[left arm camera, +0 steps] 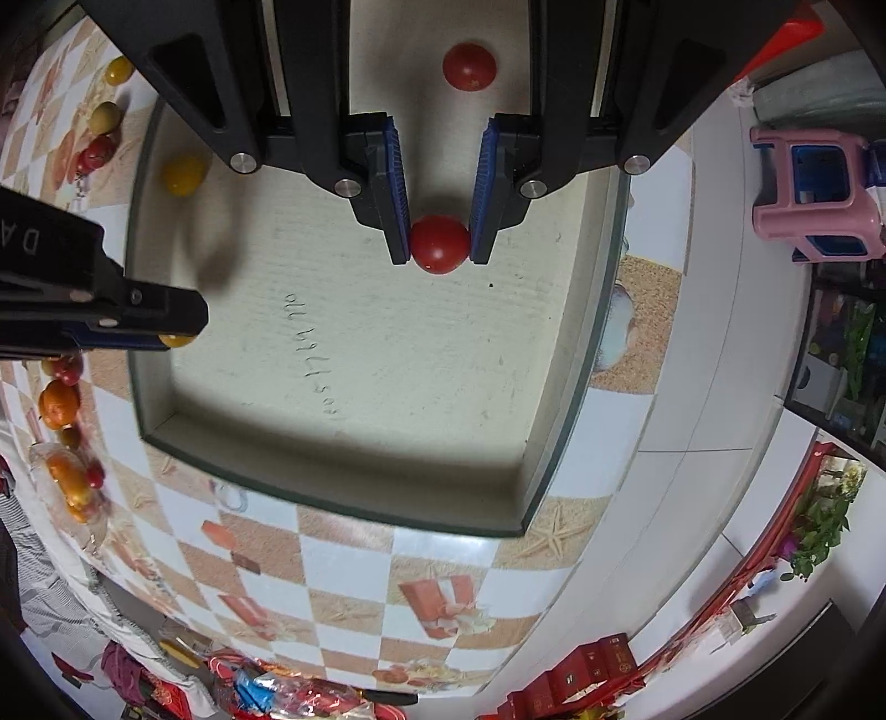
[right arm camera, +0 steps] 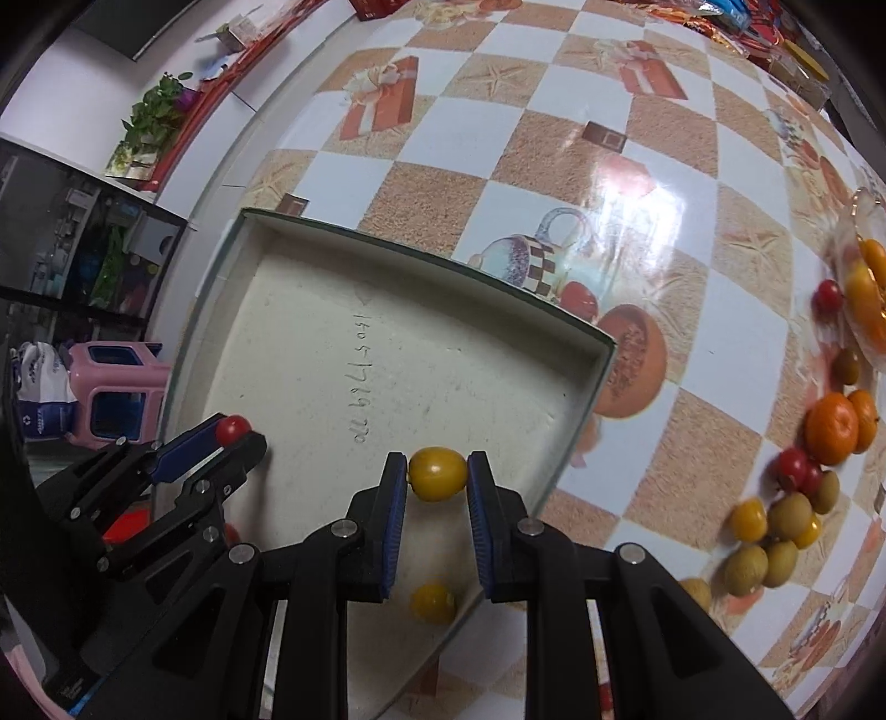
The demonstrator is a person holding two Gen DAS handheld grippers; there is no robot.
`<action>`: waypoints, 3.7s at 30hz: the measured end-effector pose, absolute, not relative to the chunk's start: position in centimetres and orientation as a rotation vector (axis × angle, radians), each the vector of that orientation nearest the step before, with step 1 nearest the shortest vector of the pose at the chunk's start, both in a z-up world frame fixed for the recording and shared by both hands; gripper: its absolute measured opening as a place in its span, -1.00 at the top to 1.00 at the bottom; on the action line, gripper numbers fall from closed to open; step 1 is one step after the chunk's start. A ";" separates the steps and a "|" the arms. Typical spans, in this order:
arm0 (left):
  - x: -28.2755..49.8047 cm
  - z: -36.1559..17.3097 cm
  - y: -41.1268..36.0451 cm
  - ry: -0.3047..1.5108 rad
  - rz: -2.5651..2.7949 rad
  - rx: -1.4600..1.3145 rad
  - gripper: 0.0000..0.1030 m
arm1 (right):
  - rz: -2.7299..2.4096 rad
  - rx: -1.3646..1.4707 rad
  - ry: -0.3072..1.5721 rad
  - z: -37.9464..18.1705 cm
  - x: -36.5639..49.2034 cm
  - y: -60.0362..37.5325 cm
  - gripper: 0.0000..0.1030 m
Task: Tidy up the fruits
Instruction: 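Carry the red tomato in the left tool while the right tool carries the yellow tomato to the tray, then open the left tool over the tray while the right tool releases its yellow tomato, then move both tools back to the fruit pile, then grasp a brown longan with the left tool while the right tool grasps another longan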
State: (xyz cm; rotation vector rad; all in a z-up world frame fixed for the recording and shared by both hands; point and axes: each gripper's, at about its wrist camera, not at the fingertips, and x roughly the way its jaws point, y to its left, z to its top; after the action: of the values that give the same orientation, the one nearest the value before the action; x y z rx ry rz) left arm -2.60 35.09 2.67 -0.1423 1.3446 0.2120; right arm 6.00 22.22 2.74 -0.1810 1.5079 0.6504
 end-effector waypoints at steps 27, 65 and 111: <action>-3.7 4.9 35.2 1.299 0.249 -0.149 -0.64 | 0.630 -0.212 1.429 5.2 6.2 22.9 -0.78; -7.1 5.3 14.6 1.403 -0.110 -0.006 -0.63 | 0.325 -0.042 1.480 4.1 1.3 -2.0 -0.96; -7.4 1.6 12.3 1.446 -0.014 -0.023 0.49 | 0.404 0.105 1.442 1.8 3.9 -1.6 0.42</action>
State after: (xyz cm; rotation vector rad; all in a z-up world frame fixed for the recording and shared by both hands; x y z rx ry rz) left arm -7.36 12.35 1.57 -0.0228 1.4458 -0.0140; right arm 3.87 -1.62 1.76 0.1054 1.4416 0.4040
